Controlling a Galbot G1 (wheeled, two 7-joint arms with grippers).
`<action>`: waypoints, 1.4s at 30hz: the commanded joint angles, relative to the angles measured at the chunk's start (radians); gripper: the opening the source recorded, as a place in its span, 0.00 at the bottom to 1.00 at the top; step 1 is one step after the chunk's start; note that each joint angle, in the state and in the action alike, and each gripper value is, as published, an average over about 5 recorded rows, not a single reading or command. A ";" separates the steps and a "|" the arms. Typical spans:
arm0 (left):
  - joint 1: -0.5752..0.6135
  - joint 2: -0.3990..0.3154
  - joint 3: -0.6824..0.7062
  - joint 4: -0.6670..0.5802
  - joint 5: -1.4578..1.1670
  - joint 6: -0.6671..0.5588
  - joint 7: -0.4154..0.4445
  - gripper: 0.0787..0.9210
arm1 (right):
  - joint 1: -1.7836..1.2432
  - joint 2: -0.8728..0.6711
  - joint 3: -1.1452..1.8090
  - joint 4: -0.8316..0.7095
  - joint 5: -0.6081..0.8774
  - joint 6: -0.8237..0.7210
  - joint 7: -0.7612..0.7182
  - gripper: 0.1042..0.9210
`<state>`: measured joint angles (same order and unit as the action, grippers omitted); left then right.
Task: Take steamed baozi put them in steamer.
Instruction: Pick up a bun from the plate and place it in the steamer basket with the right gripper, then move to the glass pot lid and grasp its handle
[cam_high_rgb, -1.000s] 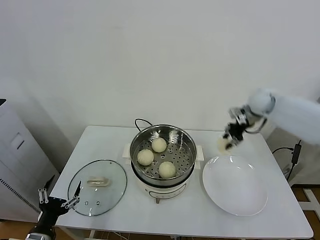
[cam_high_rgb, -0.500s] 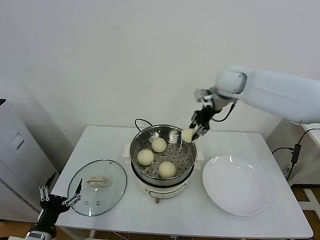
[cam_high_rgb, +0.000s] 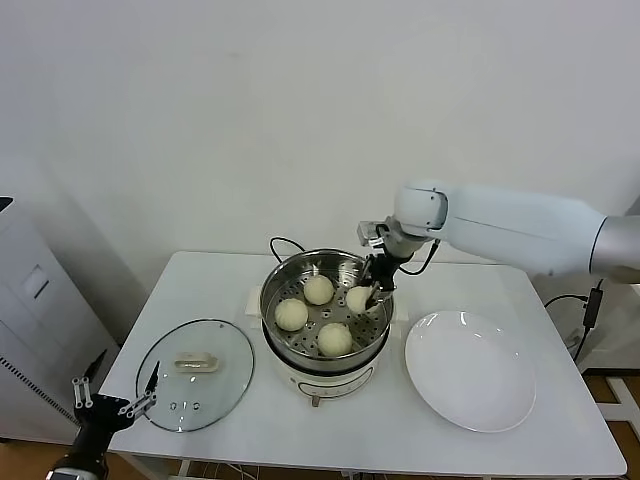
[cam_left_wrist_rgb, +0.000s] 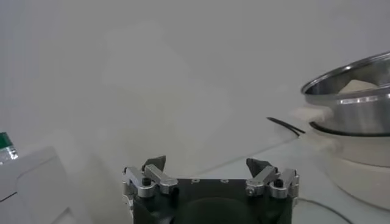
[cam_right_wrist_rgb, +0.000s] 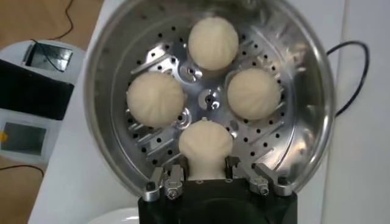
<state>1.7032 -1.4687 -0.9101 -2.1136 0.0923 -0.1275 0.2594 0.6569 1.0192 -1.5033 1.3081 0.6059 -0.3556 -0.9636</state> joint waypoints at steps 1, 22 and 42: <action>-0.001 -0.002 0.005 -0.004 0.000 0.002 0.000 0.88 | -0.071 0.023 0.017 -0.024 -0.038 -0.023 0.047 0.34; -0.003 -0.002 0.011 0.000 -0.001 0.006 0.001 0.88 | 0.010 0.019 0.054 -0.064 0.076 -0.023 0.015 0.82; -0.057 0.026 0.044 -0.030 0.013 0.047 -0.028 0.88 | -0.763 -0.236 0.998 0.047 0.477 0.352 1.397 0.88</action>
<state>1.6598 -1.4508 -0.8735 -2.1345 0.1027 -0.0889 0.2400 0.3873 0.9117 -1.0672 1.2358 1.0014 -0.1726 -0.3209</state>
